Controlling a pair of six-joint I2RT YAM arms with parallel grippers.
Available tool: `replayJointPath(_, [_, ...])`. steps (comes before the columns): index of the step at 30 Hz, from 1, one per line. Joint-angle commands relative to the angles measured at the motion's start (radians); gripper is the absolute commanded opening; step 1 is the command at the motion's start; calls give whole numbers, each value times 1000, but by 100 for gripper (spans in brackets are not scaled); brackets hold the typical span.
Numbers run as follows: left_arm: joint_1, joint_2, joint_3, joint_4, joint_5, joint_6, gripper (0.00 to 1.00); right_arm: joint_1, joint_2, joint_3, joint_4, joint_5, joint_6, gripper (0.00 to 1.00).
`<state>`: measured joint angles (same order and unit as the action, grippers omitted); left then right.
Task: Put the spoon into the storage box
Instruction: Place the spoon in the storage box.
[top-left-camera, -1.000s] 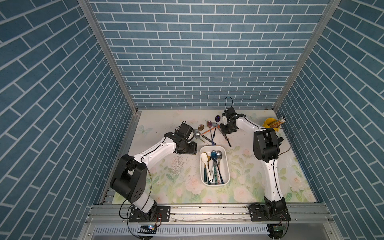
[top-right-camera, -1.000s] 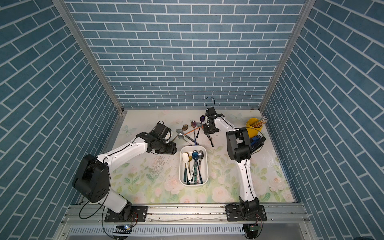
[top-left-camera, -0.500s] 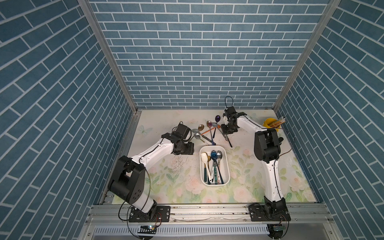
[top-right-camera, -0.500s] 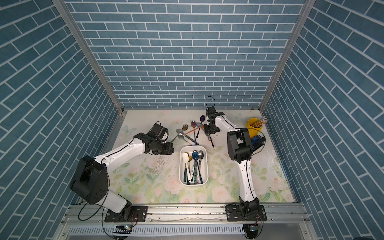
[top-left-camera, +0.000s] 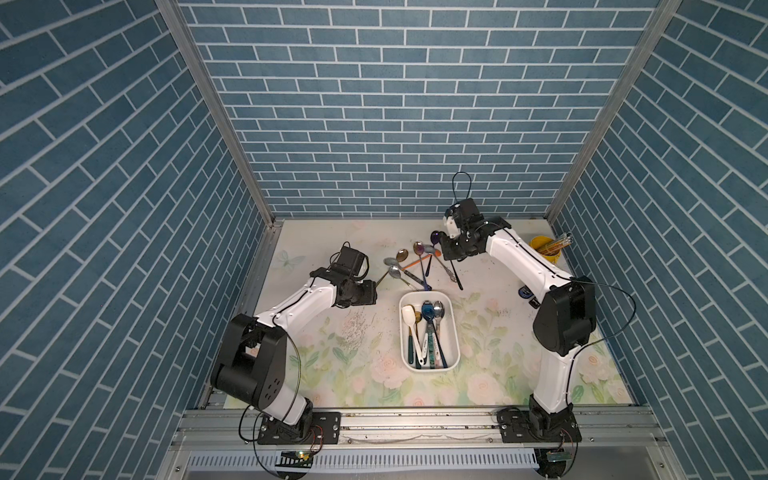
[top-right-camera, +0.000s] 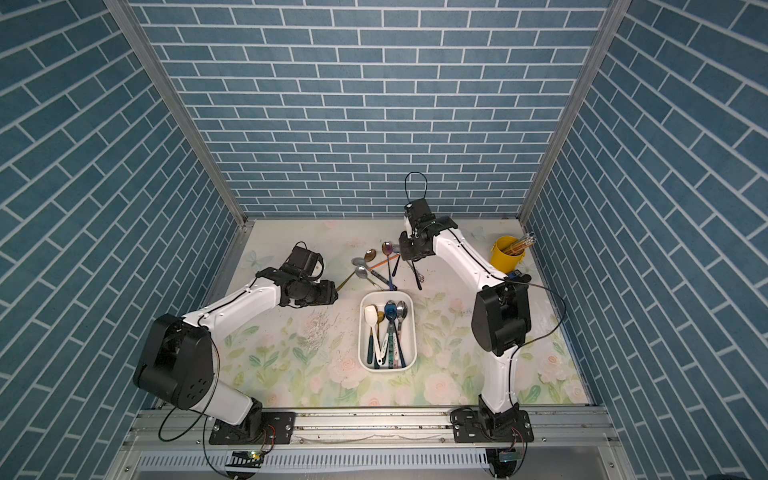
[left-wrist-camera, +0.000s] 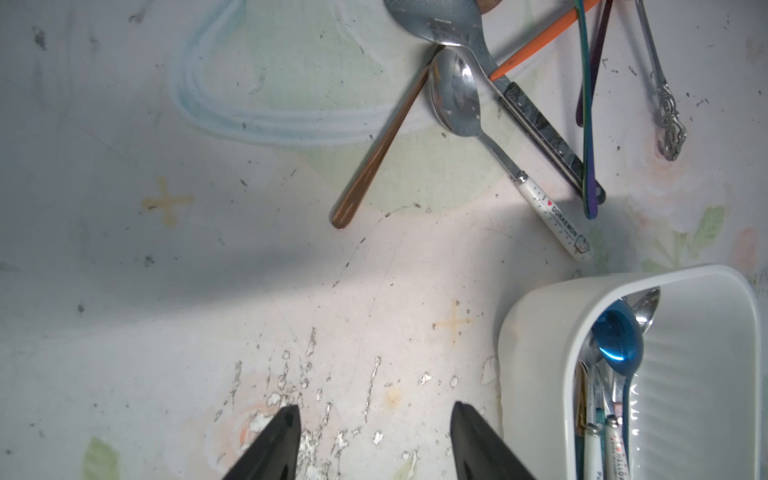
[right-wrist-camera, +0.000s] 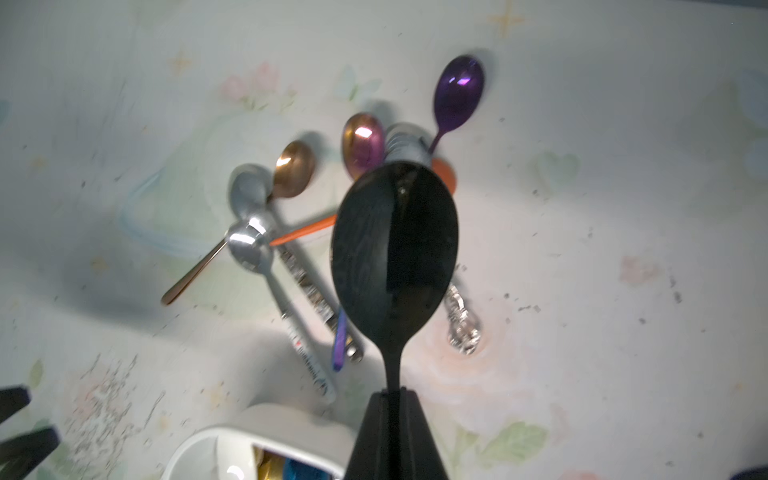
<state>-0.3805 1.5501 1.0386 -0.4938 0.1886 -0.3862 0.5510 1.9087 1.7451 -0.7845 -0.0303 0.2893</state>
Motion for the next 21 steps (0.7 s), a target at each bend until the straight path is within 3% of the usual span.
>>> replayJointPath(1, [9,-8,-20,30,18,7,63,85,-80,-125,-10,11,128,0])
replayJointPath(7, [9,-22,-39,34,29,28,63,229,-220,-361,88,10,323,0])
replayJointPath(17, [10,-40,-60,48,39,44,63,313,-273,-581,154,36,423,0])
replayJointPath(21, [10,-42,-68,47,40,47,63,313,-227,-575,148,50,400,0])
